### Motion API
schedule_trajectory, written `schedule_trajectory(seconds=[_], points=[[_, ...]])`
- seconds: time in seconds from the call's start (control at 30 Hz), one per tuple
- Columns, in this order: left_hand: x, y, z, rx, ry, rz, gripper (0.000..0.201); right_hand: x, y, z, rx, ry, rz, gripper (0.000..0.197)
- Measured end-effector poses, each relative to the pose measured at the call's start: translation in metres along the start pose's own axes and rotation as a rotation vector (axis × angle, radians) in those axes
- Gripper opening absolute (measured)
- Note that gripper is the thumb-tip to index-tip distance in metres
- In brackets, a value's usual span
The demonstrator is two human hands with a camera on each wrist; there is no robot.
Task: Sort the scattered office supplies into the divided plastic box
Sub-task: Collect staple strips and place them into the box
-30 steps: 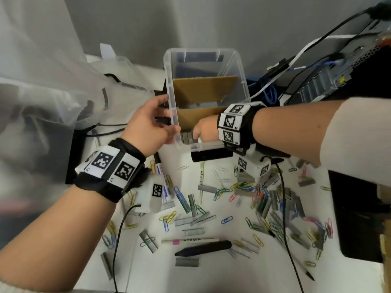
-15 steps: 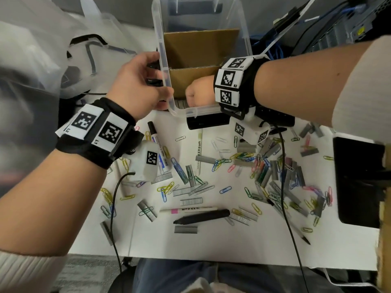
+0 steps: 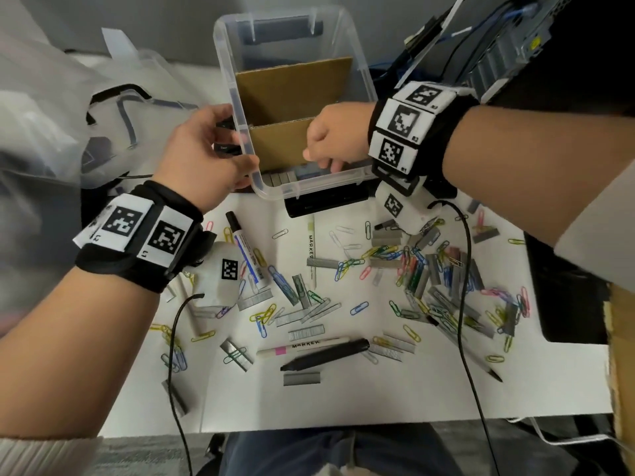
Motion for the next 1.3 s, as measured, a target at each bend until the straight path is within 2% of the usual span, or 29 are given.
schedule_trajectory(seconds=[0.1, 0.17, 0.27, 0.33, 0.4, 0.47, 0.53, 0.6, 0.67, 0.77, 0.93, 1.03, 1.13, 1.23, 1.3], points=[[-0.002, -0.003, 0.004, 0.213, -0.041, -0.029, 0.062, -0.021, -0.009, -0.001, 0.137, -0.069, 0.055, 0.025], [-0.011, -0.010, 0.006, 0.410, -0.107, -0.078, 0.061, -0.045, -0.010, 0.002, 0.202, -0.234, 0.148, 0.018], [-0.039, -0.032, -0.005, 0.539, -0.174, -0.296, 0.042, -0.083, -0.017, -0.004, 0.271, -0.447, 0.253, 0.008], [-0.062, -0.045, -0.027, 0.446, -0.048, -0.441, 0.022, -0.104, -0.025, -0.019, 0.334, -0.500, 0.294, 0.007], [-0.079, -0.044, -0.056, 0.389, 0.138, -0.468, 0.013, -0.119, -0.032, -0.041, 0.375, -0.505, 0.316, 0.009], [-0.086, -0.028, -0.086, 0.450, 0.291, -0.408, 0.013, -0.126, -0.042, -0.068, 0.378, -0.470, 0.294, 0.010], [-0.084, 0.001, -0.111, 0.567, 0.433, -0.256, 0.014, -0.125, -0.053, -0.100, 0.351, -0.378, 0.222, 0.013], [-0.081, 0.034, -0.134, 0.743, 0.561, -0.068, 0.010, -0.119, -0.065, -0.133, 0.278, -0.221, 0.111, 0.014], [-0.080, 0.057, -0.147, 0.898, 0.606, 0.062, 0.008, -0.112, -0.072, -0.164, 0.160, -0.030, 0.003, 0.009], [-0.079, 0.066, -0.161, 1.031, 0.583, 0.119, 0.010, -0.111, -0.076, -0.198, 0.123, 0.153, -0.043, 0.007], [-0.076, 0.074, -0.171, 1.135, 0.566, 0.200, 0.021, -0.114, -0.072, -0.225, -0.078, 0.233, -0.093, 0.007], [-0.075, 0.077, -0.174, 1.151, 0.573, 0.238, 0.019, -0.112, -0.071, -0.232, -0.156, 0.219, -0.114, 0.008], [-0.075, 0.075, -0.172, 1.147, 0.557, 0.255, 0.017, -0.107, -0.077, -0.234, -0.156, 0.216, -0.126, 0.016], [-0.074, 0.075, -0.168, 1.117, 0.541, 0.246, 0.022, -0.105, -0.081, -0.231, -0.081, 0.162, -0.081, 0.009], [-0.074, 0.073, -0.166, 1.069, 0.527, 0.228, 0.030, -0.106, -0.085, -0.226, 0.029, 0.114, -0.034, 0.023]])
Point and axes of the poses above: each hand's wrist, its own x-axis towards the middle knuckle, its own z-axis out of the back of the hand, y = z × x, the point moved 6 cm from there along x, towards the middle knuckle, and after that the axes turned 14 degrees about y, right-handed, at the moved point
